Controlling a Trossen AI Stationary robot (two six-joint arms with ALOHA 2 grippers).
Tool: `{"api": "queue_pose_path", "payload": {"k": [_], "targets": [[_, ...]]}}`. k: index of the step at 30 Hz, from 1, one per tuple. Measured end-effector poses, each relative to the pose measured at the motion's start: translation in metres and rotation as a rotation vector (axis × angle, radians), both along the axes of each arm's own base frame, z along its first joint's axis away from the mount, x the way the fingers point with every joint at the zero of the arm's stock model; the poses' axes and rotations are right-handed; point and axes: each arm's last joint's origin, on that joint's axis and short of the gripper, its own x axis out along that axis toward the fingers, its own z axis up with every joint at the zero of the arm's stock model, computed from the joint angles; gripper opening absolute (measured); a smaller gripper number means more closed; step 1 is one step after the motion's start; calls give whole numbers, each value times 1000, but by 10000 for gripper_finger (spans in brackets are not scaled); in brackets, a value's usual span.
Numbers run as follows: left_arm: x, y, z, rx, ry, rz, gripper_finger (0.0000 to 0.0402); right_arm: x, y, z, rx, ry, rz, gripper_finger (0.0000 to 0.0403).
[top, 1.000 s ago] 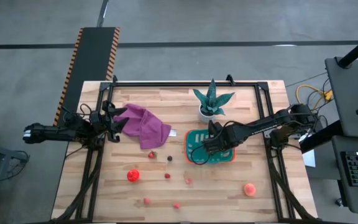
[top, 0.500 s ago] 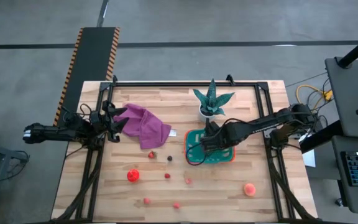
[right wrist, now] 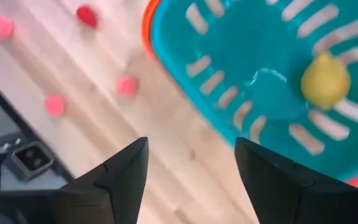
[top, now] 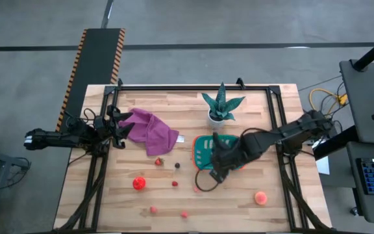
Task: Pick and placing Produce into tupperware
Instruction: Put the peach into the green basket
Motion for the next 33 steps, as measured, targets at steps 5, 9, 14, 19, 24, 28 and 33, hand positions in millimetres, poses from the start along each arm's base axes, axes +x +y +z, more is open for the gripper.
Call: {"api": "queue_pose_path", "payload": {"k": [5, 9, 14, 19, 24, 28, 33], "targets": [[0, 0, 0, 0, 0, 0, 199, -18, 31, 4, 19, 45, -12, 231], [0, 0, 0, 0, 0, 0, 199, -37, 58, 4, 32, 83, -30, 231], [0, 0, 0, 0, 0, 0, 199, -62, 90, 2, 43, 99, -122, 231], [0, 0, 0, 0, 0, 0, 199, -91, 118, -2, 66, 126, -205, 249], [0, 0, 0, 0, 0, -1, 199, -109, 137, -7, 72, 149, -247, 301], [0, 0, 0, 0, 0, 0, 199, -111, 145, -18, 37, 170, -255, 342], [0, 0, 0, 0, -1, 0, 199, -107, 152, -37, -39, 226, -215, 359]]}}
